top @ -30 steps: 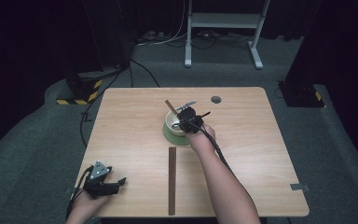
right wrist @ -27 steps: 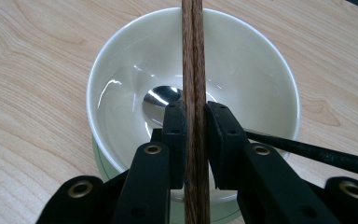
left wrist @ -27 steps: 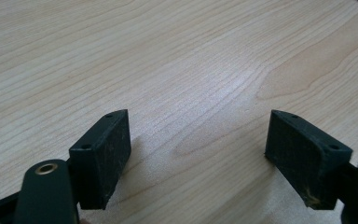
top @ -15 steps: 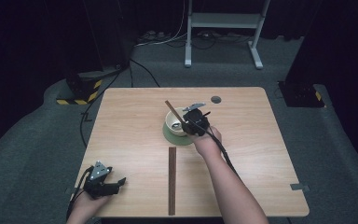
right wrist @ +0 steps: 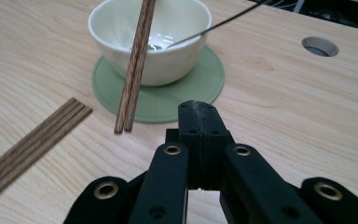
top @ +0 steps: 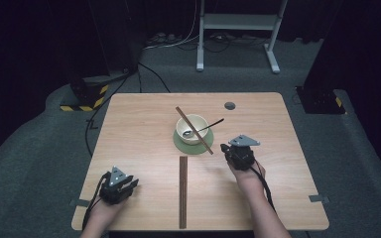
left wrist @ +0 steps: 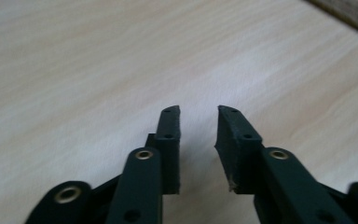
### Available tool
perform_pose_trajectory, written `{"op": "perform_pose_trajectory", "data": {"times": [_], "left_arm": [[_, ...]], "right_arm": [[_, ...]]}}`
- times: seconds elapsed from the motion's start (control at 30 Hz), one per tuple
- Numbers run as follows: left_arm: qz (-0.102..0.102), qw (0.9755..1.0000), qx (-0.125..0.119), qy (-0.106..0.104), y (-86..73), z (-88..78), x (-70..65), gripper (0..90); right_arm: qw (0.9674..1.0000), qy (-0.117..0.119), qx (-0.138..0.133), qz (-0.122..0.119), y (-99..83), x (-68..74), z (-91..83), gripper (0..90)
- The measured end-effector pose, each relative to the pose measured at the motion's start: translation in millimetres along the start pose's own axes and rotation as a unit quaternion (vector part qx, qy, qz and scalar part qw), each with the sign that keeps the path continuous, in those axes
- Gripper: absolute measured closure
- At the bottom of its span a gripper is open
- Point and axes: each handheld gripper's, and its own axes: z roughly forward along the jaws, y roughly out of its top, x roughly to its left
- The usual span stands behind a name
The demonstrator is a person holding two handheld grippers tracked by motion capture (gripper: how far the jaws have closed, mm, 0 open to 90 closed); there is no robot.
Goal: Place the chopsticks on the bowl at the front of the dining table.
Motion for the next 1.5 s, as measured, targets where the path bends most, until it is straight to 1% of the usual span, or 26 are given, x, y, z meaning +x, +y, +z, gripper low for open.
{"op": "perform_pose_trajectory", "data": {"times": [0.07, 0.1, 0.17, 0.2, 0.23, 0.27, 0.33, 0.37, 0.4, 0.43, 0.5, 0.53, 0.57, 0.6, 0.63, 0.7, 0.8, 0.87, 0.9, 0.93, 0.97, 1.07, 1.13, 1.23, 1.27, 1.5], "left_arm": [[-0.008, 0.9999, -0.013, 0.005, 13.7, 6.0, -1.7, 76.7], [-0.012, 0.9998, -0.013, 0.012, 20.3, 10.4, -2.1, 78.3], [-0.024, 0.9993, -0.003, 0.029, 32.1, 22.7, -3.4, 82.7], [-0.025, 0.9990, 0.003, 0.037, 37.4, 28.7, -3.7, 83.9], [-0.027, 0.9987, 0.007, 0.044, 42.1, 33.8, -3.9, 84.7], [-0.029, 0.9984, 0.006, 0.048, 46.3, 38.4, -4.4, 85.3], [-0.040, 0.9977, -0.003, 0.055, 54.0, 45.2, -7.0, 86.0], [-0.046, 0.9972, -0.017, 0.056, 57.2, 48.6, -9.8, 86.2], [-0.039, 0.9974, -0.025, 0.056, 61.0, 50.8, -12.0, 86.2], [-0.039, 0.9969, -0.034, 0.059, 65.1, 53.7, -16.5, 86.3], [-0.031, 0.9967, -0.053, 0.053, 74.2, 60.1, -26.9, 86.2], [-0.019, 0.9973, -0.054, 0.045, 78.8, 62.5, -32.1, 86.2], [-0.039, 0.9957, -0.077, 0.035, 83.5, 69.2, -41.1, 86.1], [-0.039, 0.9957, -0.077, 0.035, 83.5, 69.2, -41.1, 86.0], [-0.004, 0.9978, -0.063, 0.018, 94.1, 75.0, -49.6, 85.5], [0.000, 0.9978, -0.066, 0.003, 104.4, 83.4, -60.6, 83.7], [0.012, 0.9968, -0.079, -0.007, 116.1, 93.7, -74.9, 82.6], [0.008, 0.9963, -0.085, -0.012, 120.1, 98.2, -83.7, 82.0], [0.008, 0.9963, -0.085, -0.012, 120.1, 98.2, -83.7, 81.8], [0.005, 0.9953, -0.096, -0.011, 122.3, 101.2, -90.7, 81.7], [0.007, 0.9951, -0.099, -0.010, 123.4, 102.0, -92.5, 81.7], [-0.002, 0.9941, -0.108, -0.006, 126.2, 103.4, -96.5, 81.8], [-0.006, 0.9931, -0.116, -0.010, 127.8, 104.5, -98.2, 81.9], [-0.004, 0.9934, -0.114, -0.014, 128.8, 106.8, -100.8, 81.7], [-0.004, 0.9934, -0.114, -0.014, 128.8, 106.8, -100.8, 81.7], [-0.006, 0.9934, -0.114, -0.015, 128.0, 109.2, -102.9, 81.7]], "right_arm": [[1.0000, 0.007, -0.004, 0.001, -6.7, 0.7, 0.8, 89.9], [0.9999, 0.010, -0.007, -0.001, -9.9, 1.3, 1.4, 89.9], [0.9997, 0.020, -0.016, -0.006, -16.8, 3.8, 3.1, 90.0], [0.9997, 0.019, -0.007, -0.012, -17.6, 6.2, 4.7, 90.0], [0.9997, 0.017, -0.007, -0.017, -17.5, 7.1, 4.1, 90.0], [0.9996, 0.021, -0.016, -0.012, -17.3, 6.5, 2.1, 90.0], [0.9992, 0.027, -0.029, -0.005, -17.8, 5.2, -2.3, 90.0], [0.9991, 0.027, -0.033, 0.000, -18.4, 5.6, -3.4, 90.0], [0.9990, 0.029, -0.034, 0.001, -18.9, 5.7, -4.5, 90.0], [0.9989, 0.027, -0.038, 0.007, -19.7, 5.7, -5.7, 90.0], [0.9982, 0.031, -0.048, 0.019, -20.3, 3.9, -8.6, 90.0], [0.9983, 0.027, -0.049, 0.014, -20.2, 4.1, -9.7, 90.0], [0.9983, 0.024, -0.052, 0.010, -19.8, 3.7, -9.7, 89.9], [0.9983, 0.024, -0.052, 0.010, -19.8, 3.7, -9.7, 89.9], [0.9983, 0.022, -0.052, 0.014, -19.6, 3.8, -7.8, 89.9], [0.9981, 0.026, -0.053, 0.015, -20.4, 5.0, -5.2, 89.7], [0.9983, 0.031, -0.049, 0.008, -21.6, 7.3, 0.1, 87.7], [0.9983, 0.029, -0.050, 0.006, -21.6, 9.3, 2.5, 86.9], [0.9983, 0.029, -0.050, 0.006, -21.6, 9.3, 2.5, 86.9], [0.9981, 0.031, -0.053, 0.006, -21.0, 12.0, 4.0, 86.6], [0.9981, 0.031, -0.054, -0.001, -20.9, 13.1, 4.9, 86.0], [0.9981, 0.031, -0.053, -0.002, -20.7, 16.5, 7.7, 85.8], [0.9980, 0.034, -0.053, -0.002, -20.8, 17.0, 8.8, 85.9], [0.9980, 0.041, -0.048, 0.001, -20.7, 19.9, 8.2, 86.0], [0.9978, 0.038, -0.054, -0.006, -20.5, 20.6, 8.6, 86.0], [0.9971, 0.054, -0.052, -0.014, -18.7, 32.0, 6.9, 86.0]]}}
